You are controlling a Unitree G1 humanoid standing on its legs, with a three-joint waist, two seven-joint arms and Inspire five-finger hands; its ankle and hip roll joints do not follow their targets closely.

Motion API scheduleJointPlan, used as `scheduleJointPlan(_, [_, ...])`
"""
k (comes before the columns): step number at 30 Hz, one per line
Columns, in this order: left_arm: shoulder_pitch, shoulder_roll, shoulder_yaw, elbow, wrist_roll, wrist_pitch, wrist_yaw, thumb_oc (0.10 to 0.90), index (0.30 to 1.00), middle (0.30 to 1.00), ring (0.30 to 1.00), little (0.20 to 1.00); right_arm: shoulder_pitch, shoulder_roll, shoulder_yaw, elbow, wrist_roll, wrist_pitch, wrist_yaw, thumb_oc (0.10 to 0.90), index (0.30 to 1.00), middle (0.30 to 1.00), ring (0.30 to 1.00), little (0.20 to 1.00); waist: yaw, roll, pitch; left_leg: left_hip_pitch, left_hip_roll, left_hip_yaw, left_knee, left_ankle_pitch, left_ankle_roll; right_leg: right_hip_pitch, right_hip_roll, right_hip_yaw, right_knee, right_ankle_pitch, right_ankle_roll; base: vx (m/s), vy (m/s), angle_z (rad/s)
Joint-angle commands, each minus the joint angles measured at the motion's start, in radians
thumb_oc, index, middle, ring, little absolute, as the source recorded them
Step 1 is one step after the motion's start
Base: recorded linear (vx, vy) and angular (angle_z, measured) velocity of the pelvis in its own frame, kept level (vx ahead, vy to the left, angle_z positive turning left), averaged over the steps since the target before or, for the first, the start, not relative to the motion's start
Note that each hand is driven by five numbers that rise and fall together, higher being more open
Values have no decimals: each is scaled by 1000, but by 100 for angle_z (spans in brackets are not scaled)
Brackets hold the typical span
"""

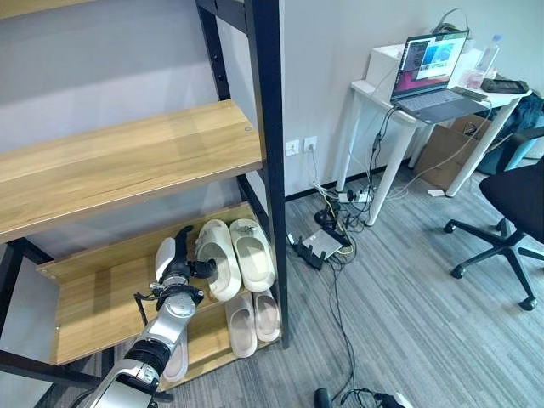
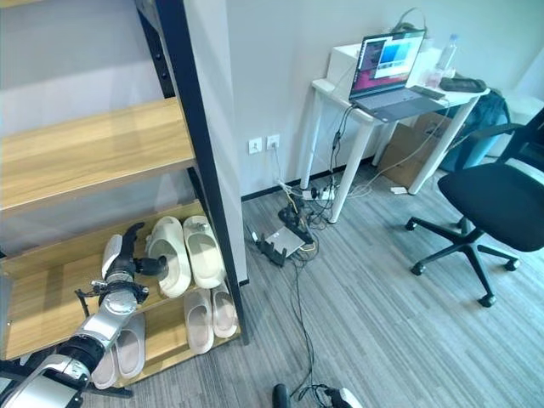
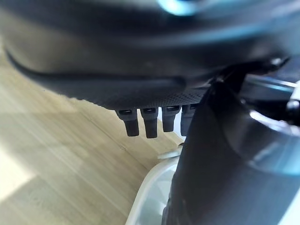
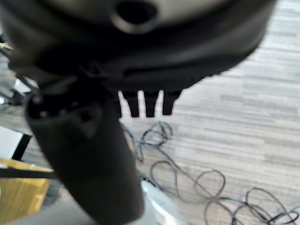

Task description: Arrange the slippers neatly on the shoe rack.

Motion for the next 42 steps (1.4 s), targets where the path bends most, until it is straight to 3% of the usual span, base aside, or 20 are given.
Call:
scheduleJointPlan(1, [-229,65,-15,77,97,-41,28,800,900,900,900,900,-71,-17,22,16,25,-37,-11,800,900,900,900,900,2,18,30,-1,-60,50,9,-102,20,107,-26,-50,13,-150,59,0,0,0])
scheduleJointPlan(18, [-193,83,-49,88,232,-8,22,800,900,900,900,900,-99,-24,17,32,21,-45,-19,800,900,900,900,900,13,29,52,-21,-59,48,9,-95,22,88,-26,-45,13,-141,57,0,-1,-2])
scheduleJointPlan(32, [-123,170,-11,22,355,21,42,800,900,900,900,900,-111,-16,19,41,18,-53,-9,800,900,900,900,900,34,20,49,-8,-56,35,9,-97,21,114,-23,-63,14,-151,54,-1,0,1])
scheduleJointPlan(39, [-101,175,12,-4,352,21,46,800,900,900,900,900,-112,-14,23,38,15,-51,-3,800,900,900,900,900,39,13,46,-2,-55,33,9,-98,21,120,-22,-65,14,-152,52,-4,-1,5])
scheduleJointPlan(42, [-80,141,42,-31,276,-6,43,800,900,900,900,900,-107,-6,25,36,13,-45,-2,800,900,900,900,900,40,11,42,4,-55,32,9,-99,21,124,-22,-67,13,-153,50,0,0,0])
